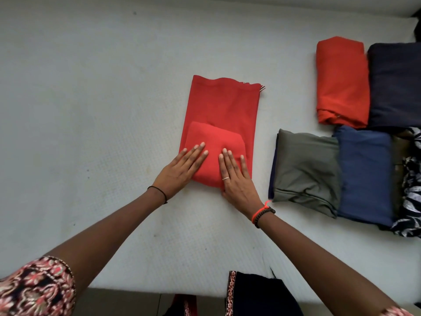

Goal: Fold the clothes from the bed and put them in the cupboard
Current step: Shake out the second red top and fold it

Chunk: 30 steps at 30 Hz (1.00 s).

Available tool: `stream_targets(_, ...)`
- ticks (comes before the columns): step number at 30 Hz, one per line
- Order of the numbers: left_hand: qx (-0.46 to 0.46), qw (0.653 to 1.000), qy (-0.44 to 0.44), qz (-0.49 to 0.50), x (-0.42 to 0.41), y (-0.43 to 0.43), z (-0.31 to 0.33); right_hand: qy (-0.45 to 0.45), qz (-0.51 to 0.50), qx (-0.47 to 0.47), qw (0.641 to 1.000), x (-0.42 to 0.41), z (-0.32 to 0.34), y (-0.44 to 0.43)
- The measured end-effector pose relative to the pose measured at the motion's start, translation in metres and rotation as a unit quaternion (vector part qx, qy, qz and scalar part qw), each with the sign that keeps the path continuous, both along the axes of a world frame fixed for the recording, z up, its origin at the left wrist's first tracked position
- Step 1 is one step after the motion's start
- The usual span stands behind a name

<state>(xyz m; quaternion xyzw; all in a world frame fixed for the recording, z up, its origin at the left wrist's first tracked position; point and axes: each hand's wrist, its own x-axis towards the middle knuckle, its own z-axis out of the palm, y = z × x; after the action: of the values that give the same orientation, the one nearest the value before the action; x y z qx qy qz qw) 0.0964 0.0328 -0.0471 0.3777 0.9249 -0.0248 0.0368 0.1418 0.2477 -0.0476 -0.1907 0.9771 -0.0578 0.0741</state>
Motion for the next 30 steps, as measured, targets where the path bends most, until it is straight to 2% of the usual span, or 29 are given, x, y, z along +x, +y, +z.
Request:
stream_targets(6, -0.012, 1.000, -0.017, 0.007, 0.003, 0.005, 0.011, -0.033, -0.003, 0.036, 0.999, 0.003, 0.006, -0.003)
stream_targets(10, 0.003, 0.996, -0.082, 0.020, 0.008, 0.006, 0.026, -0.049, 0.002, 0.030, 0.998, 0.006, 0.019, 0.000)
stream_targets(12, 0.008, 0.990, -0.137, 0.030, 0.010, 0.006, 0.036, -0.087, 0.001, 0.021, 0.996, 0.011, 0.026, 0.001)
stream_targets(15, -0.006, 0.977, -0.212, 0.011, 0.018, 0.005, 0.058, -0.188, 0.015, -0.015, 0.982, 0.023, 0.045, 0.003)
stream_targets(17, -0.061, 0.949, -0.308, -0.013, 0.021, 0.001, 0.075, -0.258, 0.040, -0.062, 0.963, 0.030, 0.060, 0.008)
stream_targets(20, -0.113, 0.878, -0.465, -0.007, 0.010, 0.005, 0.106, -0.423, 0.036, -0.124, 0.897, 0.028, 0.101, 0.007)
stream_targets(22, -0.094, 0.842, -0.530, 0.032, -0.008, 0.005, 0.121, -0.473, 0.005, -0.134, 0.871, 0.013, 0.116, 0.011)
stream_targets(24, -0.072, 0.833, -0.545, 0.059, -0.035, 0.002, 0.129, -0.493, -0.027, -0.156, 0.856, -0.013, 0.127, 0.019)
stream_targets(27, 0.030, 0.833, -0.541, 0.114, -0.080, -0.007, 0.134, -0.472, -0.079, -0.227, 0.848, -0.056, 0.133, 0.036)
stream_targets(30, 0.134, 0.806, -0.535, 0.216, -0.117, -0.013, 0.123, -0.437, -0.129, -0.257, 0.852, -0.100, 0.124, 0.055)
